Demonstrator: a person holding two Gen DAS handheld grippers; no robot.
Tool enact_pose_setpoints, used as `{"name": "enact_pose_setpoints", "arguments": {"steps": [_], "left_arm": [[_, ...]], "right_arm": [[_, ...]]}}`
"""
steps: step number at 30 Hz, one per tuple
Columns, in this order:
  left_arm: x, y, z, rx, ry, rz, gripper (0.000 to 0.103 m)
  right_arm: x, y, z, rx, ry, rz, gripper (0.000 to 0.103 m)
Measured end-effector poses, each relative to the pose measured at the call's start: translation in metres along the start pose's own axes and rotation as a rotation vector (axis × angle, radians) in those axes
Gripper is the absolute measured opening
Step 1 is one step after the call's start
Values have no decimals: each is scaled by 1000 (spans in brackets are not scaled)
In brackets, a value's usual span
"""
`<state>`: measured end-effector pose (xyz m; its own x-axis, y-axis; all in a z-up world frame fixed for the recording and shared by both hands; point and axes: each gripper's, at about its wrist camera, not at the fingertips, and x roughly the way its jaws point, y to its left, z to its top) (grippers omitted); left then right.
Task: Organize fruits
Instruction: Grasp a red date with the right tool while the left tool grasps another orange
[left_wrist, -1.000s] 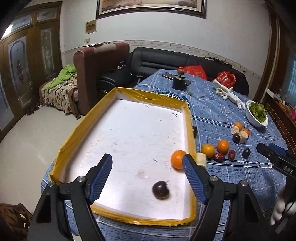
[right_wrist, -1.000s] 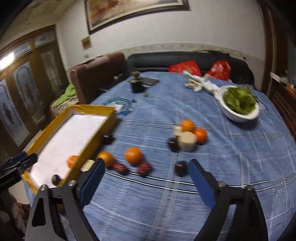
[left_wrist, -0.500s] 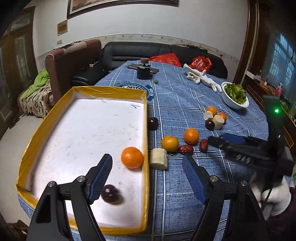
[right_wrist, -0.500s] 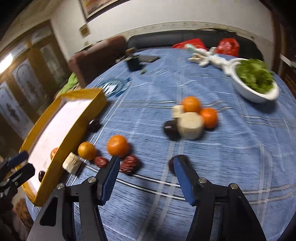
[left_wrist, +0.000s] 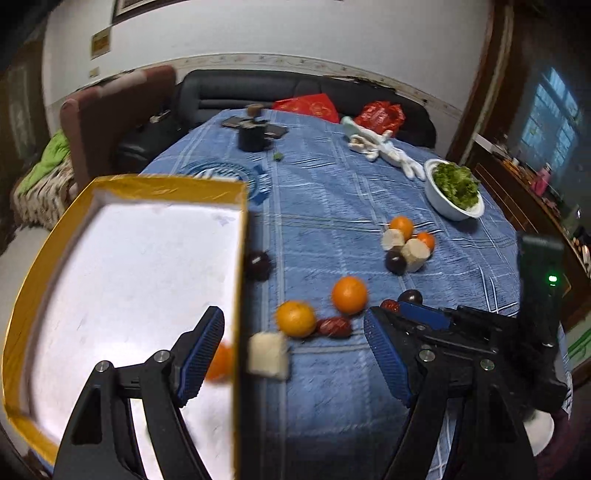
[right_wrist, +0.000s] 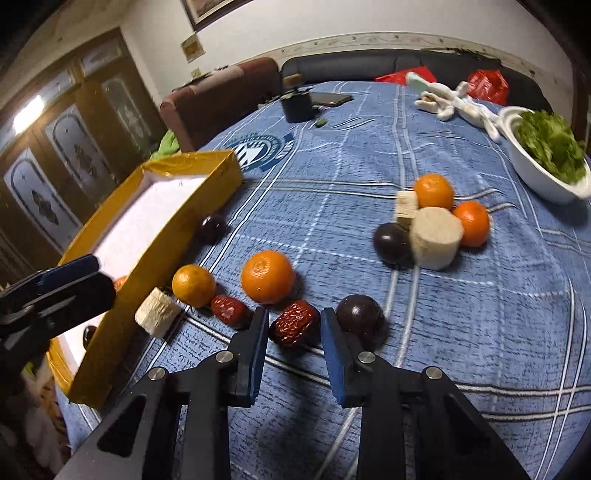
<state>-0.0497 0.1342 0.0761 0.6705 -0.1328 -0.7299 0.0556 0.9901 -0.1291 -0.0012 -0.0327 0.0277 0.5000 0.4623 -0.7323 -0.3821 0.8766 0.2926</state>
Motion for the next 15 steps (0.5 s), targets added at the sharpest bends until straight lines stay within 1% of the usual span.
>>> {"name": "enact_pose_setpoints", "arguments": {"steps": [4,5,7,10,11,12,13,14,15], "left_arm": [[23,-26,13,89,14,-13,77],[31,-30,15,104,24,-14,77],[51,-38,18,126,69,-20,76],[73,-49,18,167,126,-32,61],[78,-54,17,185,136,-30,58],[83,-58,15,203,146,-25,52],[89,-62,13,224,163,-13,46],[94,-64,12,239,172,15,37],[99,-67,10,252,179,52,33]], "right_arm": [[-19,-19,6,62,-64,-14,32],[-24,-25,7,84,-79,-21,32],[-30,-37,9,126,-95,-26,32],[-33,-49,12,166,-104,-48,32],[-33,-51,13,174,-104,-48,32],[-34,-53,13,178,-103,-47,32],[-34,-52,14,176,-104,-47,32],[-34,-50,14,170,-103,-47,32],[-34,-50,15,167,-103,-47,32]]}}
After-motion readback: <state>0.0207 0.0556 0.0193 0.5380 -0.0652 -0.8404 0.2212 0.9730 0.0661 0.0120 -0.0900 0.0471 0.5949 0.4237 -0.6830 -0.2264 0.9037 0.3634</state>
